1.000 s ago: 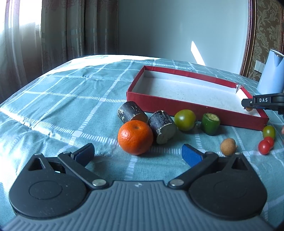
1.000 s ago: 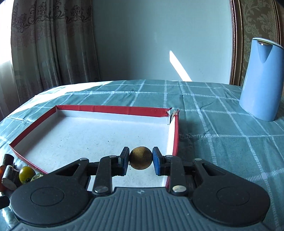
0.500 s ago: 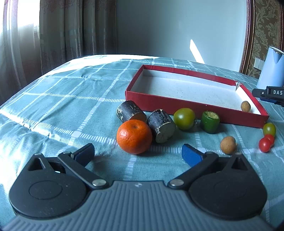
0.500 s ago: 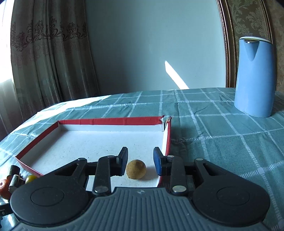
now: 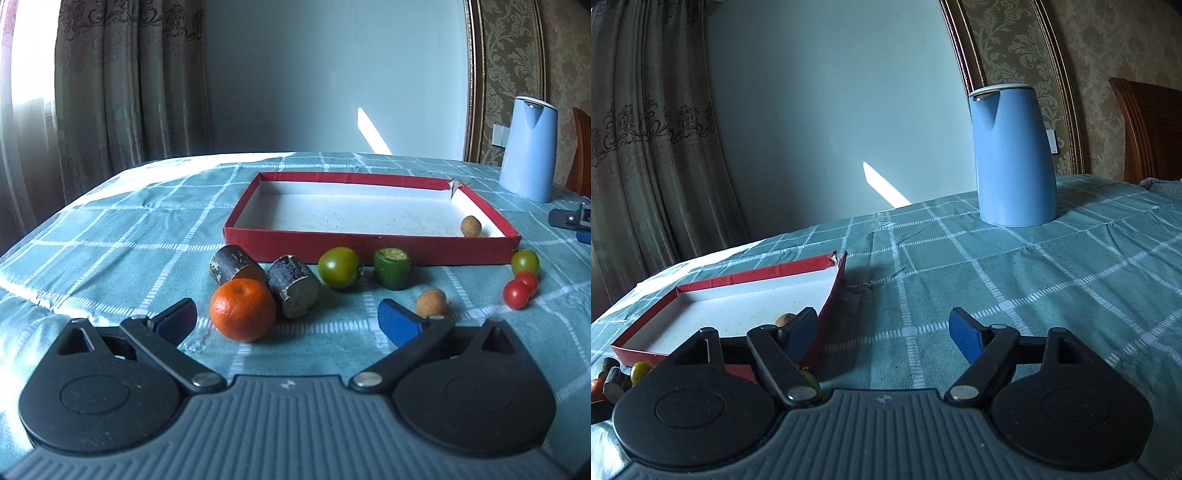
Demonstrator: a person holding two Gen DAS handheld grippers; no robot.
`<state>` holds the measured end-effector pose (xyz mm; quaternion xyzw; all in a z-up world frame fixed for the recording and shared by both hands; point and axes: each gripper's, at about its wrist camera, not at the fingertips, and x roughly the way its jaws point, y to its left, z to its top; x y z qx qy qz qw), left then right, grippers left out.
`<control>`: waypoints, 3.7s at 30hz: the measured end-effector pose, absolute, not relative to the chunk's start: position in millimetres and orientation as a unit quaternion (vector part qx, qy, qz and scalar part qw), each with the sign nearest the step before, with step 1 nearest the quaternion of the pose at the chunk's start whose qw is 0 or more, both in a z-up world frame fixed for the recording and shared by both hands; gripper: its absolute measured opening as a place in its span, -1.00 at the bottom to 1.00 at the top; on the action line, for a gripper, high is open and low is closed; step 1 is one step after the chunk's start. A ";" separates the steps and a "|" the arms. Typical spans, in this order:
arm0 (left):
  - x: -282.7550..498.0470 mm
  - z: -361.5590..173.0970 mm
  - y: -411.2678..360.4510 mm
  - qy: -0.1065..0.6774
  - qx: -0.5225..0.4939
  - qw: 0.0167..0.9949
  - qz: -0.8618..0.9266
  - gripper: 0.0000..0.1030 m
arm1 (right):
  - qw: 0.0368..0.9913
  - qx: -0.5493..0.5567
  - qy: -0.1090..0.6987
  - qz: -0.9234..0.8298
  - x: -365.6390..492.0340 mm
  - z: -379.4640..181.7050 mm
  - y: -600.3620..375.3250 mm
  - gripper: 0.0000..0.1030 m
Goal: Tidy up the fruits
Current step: 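Grasp the small brown longan with the left gripper, then lower the longan into the red tray and open the left gripper, then grasp a red cherry tomato with the right gripper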
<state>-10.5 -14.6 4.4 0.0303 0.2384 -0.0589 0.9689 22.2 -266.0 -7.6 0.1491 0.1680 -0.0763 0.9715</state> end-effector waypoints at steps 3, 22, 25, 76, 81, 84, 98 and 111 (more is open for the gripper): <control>-14.4 9.5 -30.6 0.236 0.025 0.967 -0.092 1.00 | 0.969 0.153 0.177 -0.073 23.9 -10.2 -267.0 0.52; 18.3 1.7 -91.1 0.271 0.078 0.952 -0.122 0.68 | 0.966 0.172 0.186 -0.057 21.2 -13.8 -270.1 0.52; 16.9 2.0 -91.7 0.267 0.078 0.952 -0.128 0.63 | 0.966 0.172 0.187 -0.055 21.7 -13.9 -269.7 0.52; 140.2 23.5 -38.3 0.295 0.019 0.955 -0.023 0.40 | 0.953 0.182 0.236 -0.059 -11.7 -24.6 -265.4 0.53; 112.4 36.3 -34.8 0.260 0.021 0.965 -0.026 0.59 | 0.952 0.187 0.235 -0.056 -12.1 -24.6 -266.5 0.53; 78.6 41.8 -27.0 0.242 0.002 0.970 -0.031 0.93 | 0.953 0.186 0.235 -0.052 -12.2 -24.0 -265.7 0.53; 2.2 7.1 -16.9 0.240 0.031 0.969 -0.054 1.00 | 0.980 0.012 0.188 0.065 -30.9 -7.5 -182.2 0.53; 4.6 0.3 -12.8 0.262 0.023 0.962 -0.065 1.00 | 0.962 -0.010 0.256 0.097 -8.8 -15.0 -161.1 0.00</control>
